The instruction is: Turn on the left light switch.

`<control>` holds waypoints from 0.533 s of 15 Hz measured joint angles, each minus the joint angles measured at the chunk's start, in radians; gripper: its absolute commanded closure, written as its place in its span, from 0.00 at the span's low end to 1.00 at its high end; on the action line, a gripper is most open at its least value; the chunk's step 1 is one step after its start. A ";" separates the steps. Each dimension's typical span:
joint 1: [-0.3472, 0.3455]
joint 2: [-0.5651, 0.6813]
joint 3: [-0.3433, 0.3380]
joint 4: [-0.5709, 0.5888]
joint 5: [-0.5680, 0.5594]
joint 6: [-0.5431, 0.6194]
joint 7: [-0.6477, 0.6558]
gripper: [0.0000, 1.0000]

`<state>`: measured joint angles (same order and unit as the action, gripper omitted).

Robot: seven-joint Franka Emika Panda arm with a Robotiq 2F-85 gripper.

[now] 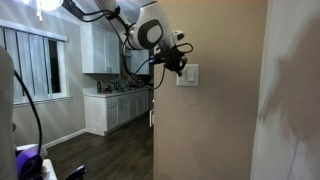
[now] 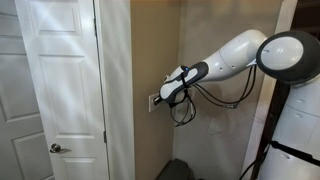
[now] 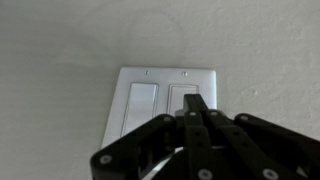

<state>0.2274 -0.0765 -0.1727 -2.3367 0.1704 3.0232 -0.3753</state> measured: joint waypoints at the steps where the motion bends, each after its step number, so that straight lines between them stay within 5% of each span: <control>1: 0.000 0.010 -0.001 0.007 0.000 0.014 0.000 1.00; 8: 0.000 0.048 -0.002 0.026 0.000 0.088 0.007 1.00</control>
<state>0.2272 -0.0282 -0.1751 -2.3105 0.1704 3.1114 -0.3681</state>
